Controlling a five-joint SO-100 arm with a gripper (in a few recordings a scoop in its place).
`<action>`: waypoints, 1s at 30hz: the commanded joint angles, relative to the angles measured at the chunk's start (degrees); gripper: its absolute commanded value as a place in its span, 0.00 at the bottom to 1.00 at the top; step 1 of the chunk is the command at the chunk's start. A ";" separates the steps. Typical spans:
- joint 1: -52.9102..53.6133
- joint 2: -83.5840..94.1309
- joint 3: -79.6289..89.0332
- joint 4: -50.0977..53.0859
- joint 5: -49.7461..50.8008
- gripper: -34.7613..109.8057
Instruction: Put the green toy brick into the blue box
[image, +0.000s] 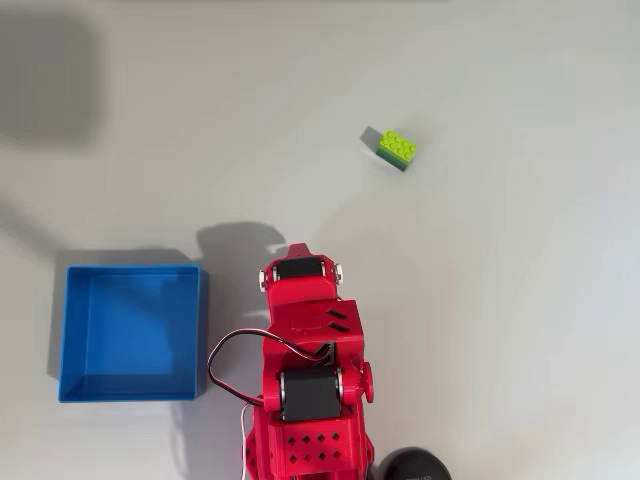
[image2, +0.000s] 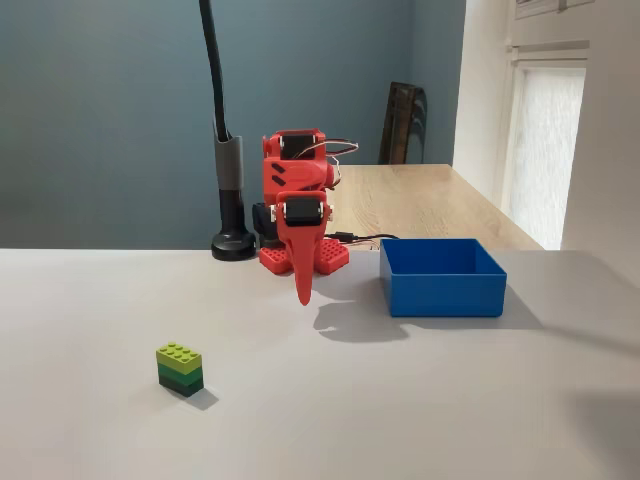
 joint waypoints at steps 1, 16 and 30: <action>-0.44 0.18 1.23 -0.53 -5.10 0.24; -0.62 0.18 1.23 -0.53 -5.36 0.24; -0.35 -0.79 -3.25 -0.35 -0.26 0.24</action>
